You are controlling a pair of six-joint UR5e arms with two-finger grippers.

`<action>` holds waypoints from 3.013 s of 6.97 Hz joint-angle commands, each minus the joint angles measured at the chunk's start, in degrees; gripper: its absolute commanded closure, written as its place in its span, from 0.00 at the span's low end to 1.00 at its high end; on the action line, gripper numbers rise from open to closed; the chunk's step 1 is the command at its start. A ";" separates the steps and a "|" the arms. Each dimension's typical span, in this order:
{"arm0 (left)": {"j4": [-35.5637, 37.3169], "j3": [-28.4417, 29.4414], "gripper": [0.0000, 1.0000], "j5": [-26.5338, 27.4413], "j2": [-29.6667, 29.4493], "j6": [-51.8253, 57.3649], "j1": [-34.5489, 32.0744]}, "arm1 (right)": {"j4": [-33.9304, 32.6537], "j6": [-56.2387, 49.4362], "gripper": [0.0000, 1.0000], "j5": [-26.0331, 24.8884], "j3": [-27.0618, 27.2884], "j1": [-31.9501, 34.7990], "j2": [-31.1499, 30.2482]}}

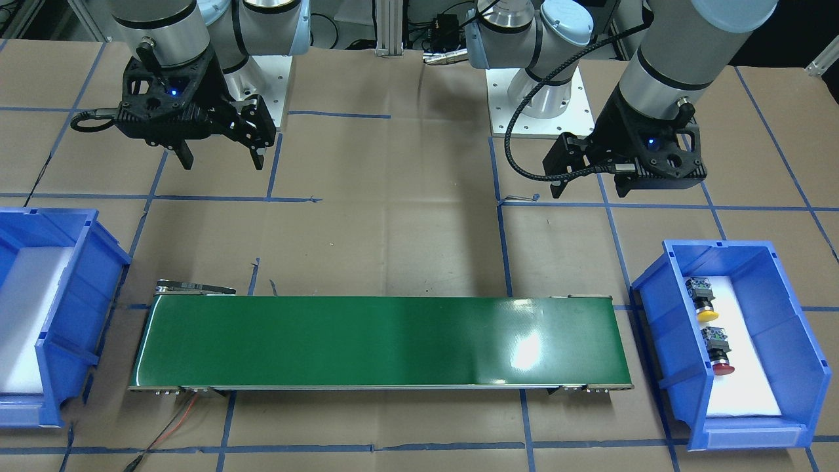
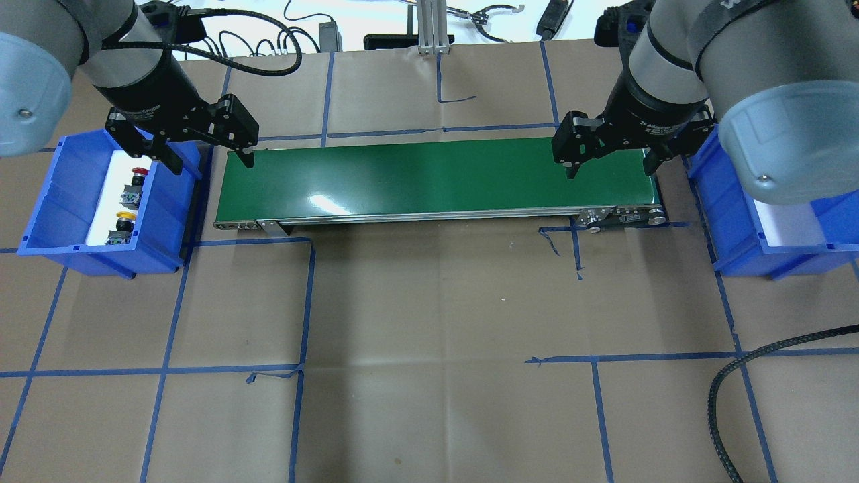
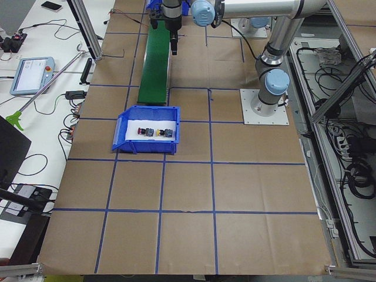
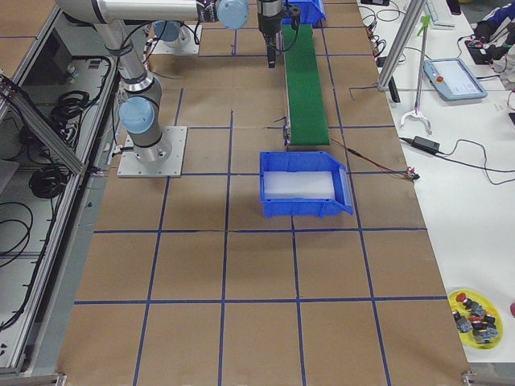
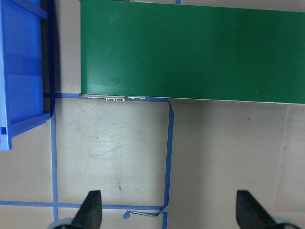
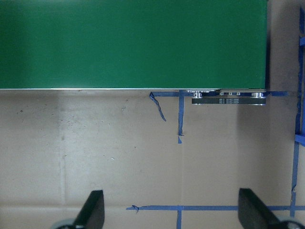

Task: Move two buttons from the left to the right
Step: 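Move the left gripper over the blue bin holding the buttons, then lower the left gripper and grasp the yellow-capped button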

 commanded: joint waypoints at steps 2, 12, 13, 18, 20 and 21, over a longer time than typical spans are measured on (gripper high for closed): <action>-0.09 -0.07 0.00 0.06 -0.09 0.17 -0.05 | -0.07 0.02 0.00 0.00 0.00 0.00 -0.09; 7.62 -1.83 0.00 -0.03 -7.19 32.34 30.88 | -0.42 0.02 0.00 0.09 -0.44 0.08 0.00; 12.00 -2.27 0.00 -0.11 -9.91 32.34 30.89 | -0.50 0.02 0.00 0.17 -0.62 0.08 0.00; 27.04 -9.54 0.00 0.15 -17.40 32.60 30.27 | -0.42 -0.16 0.00 0.09 -0.53 0.00 -0.09; 33.97 -13.59 0.00 0.41 -20.82 32.87 30.36 | -0.42 -0.16 0.00 0.18 -0.44 0.00 0.00; 36.36 -15.26 0.00 0.50 -21.10 32.96 30.36 | -0.50 -0.07 0.00 0.18 -0.53 0.00 0.00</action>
